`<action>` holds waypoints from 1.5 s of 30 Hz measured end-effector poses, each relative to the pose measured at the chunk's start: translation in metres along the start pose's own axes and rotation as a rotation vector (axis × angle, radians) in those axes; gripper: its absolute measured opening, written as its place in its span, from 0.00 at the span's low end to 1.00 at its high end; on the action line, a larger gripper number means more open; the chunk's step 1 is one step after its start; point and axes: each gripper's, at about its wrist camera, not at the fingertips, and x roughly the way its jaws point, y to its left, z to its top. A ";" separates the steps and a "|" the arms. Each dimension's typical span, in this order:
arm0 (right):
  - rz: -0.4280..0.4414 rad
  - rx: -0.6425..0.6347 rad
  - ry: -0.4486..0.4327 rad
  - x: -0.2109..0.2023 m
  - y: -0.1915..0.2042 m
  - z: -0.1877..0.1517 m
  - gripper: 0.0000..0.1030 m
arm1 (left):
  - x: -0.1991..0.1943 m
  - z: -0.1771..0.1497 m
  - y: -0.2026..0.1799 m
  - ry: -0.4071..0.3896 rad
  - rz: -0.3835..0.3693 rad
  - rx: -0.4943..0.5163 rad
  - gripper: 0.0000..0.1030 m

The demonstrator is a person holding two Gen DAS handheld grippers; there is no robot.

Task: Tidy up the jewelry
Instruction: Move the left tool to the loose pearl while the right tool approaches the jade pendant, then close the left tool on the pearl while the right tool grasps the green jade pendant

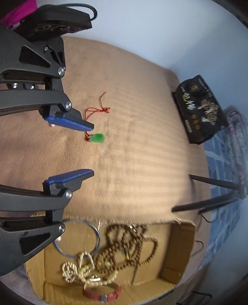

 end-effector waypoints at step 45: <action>-0.096 -0.100 0.098 0.087 0.032 0.016 0.14 | 0.025 -0.006 0.016 0.029 0.023 0.005 0.08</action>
